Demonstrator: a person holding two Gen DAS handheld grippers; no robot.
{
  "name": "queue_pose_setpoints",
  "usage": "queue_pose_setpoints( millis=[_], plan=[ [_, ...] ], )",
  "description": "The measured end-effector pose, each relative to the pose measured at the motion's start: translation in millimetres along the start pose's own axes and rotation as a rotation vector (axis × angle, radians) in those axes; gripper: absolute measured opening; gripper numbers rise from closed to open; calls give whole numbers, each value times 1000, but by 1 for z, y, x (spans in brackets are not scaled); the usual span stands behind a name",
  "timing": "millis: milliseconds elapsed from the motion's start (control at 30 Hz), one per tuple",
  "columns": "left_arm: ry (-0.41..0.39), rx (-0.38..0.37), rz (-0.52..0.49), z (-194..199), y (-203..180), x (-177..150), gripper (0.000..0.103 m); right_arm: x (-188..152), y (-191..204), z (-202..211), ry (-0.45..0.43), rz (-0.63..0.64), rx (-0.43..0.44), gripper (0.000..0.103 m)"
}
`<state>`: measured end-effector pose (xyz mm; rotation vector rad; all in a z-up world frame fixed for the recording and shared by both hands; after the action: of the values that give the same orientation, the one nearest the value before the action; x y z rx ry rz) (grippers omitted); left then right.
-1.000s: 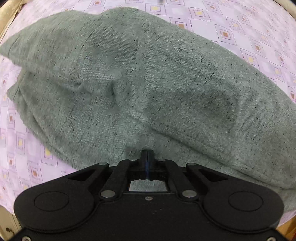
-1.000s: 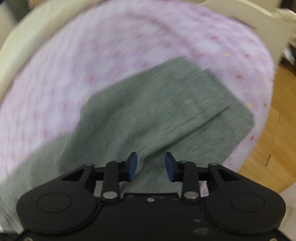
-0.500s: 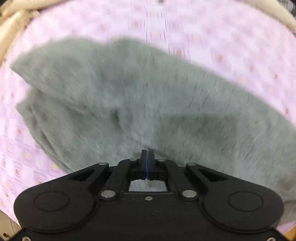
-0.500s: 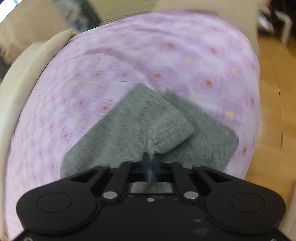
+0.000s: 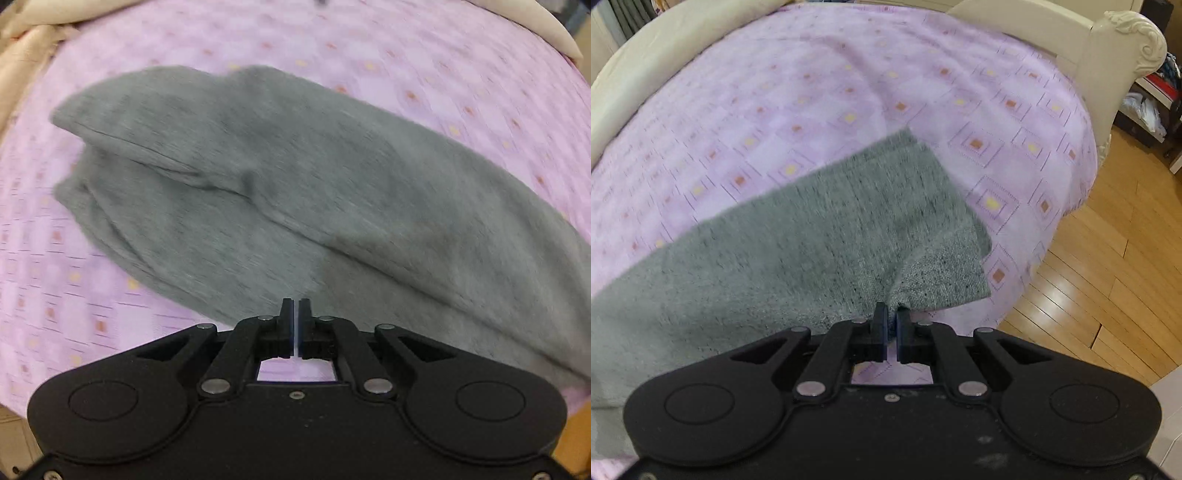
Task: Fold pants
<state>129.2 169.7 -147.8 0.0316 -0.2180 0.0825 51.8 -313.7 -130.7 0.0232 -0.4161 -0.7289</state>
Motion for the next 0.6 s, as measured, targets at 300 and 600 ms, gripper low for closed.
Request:
queue_pose_setpoints(
  millis=[300,600],
  plan=[
    [-48,-40,68,-11,12,14,31,8,8,10,-28,44,38,5],
    [-113,22,135,-22,47,44,53,7,5,18,-21,61,36,5]
  ],
)
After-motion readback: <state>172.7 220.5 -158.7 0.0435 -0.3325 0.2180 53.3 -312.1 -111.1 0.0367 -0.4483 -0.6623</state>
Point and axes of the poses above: each gripper's, at about its wrist camera, not at the fingertips, and z roughly against the way its jaws point, y to its left, x to its top, the point moved 1 cm from there along -z, roughly the way its jaws point, and after that the axes turned 12 degrees about -z, right-handed, at the moved point
